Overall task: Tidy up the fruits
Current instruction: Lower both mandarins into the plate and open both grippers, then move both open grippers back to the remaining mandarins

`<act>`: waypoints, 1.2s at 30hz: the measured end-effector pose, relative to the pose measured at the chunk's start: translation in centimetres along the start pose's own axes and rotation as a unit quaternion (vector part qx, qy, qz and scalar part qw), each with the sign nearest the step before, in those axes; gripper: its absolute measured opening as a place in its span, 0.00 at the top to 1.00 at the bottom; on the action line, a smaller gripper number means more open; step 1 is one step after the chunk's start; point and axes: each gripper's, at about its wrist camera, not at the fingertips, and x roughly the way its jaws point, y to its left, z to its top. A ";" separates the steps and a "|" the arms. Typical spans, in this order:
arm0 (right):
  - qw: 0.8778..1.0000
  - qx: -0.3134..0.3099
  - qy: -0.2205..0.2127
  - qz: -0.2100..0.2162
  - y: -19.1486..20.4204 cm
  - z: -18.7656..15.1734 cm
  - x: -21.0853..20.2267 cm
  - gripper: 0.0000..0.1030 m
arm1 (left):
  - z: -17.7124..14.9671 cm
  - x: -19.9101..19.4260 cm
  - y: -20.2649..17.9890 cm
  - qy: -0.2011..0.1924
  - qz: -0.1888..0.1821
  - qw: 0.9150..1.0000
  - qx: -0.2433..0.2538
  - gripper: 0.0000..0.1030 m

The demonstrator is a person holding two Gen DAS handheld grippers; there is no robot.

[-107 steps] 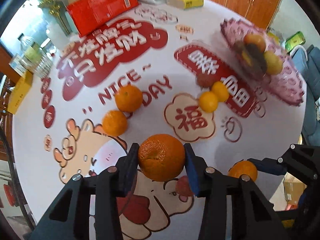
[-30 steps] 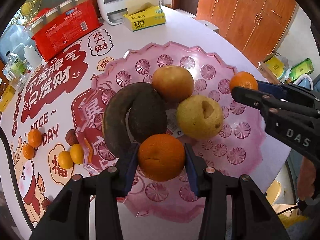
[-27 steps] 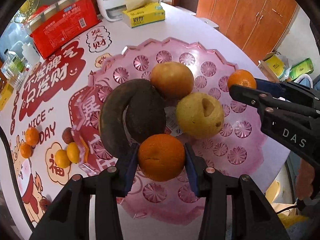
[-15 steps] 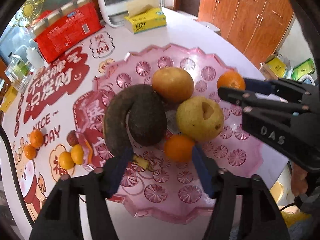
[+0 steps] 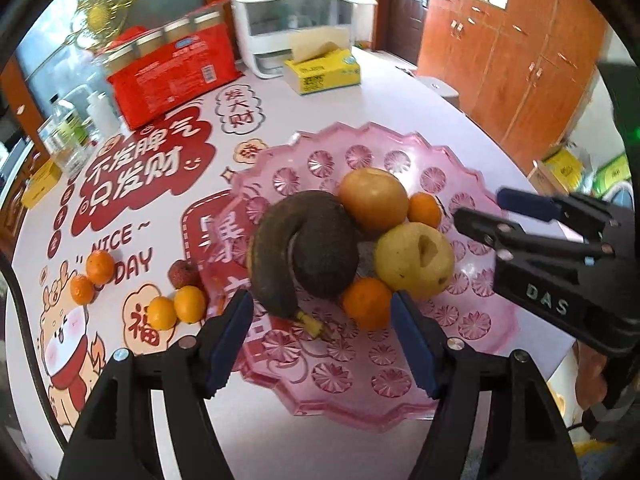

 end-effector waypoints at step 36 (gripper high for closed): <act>0.997 0.014 -0.076 0.016 10.3 1.5 -9.2 0.42 | -1.1 -12.9 17.0 -0.078 0.056 0.994 -0.060 0.24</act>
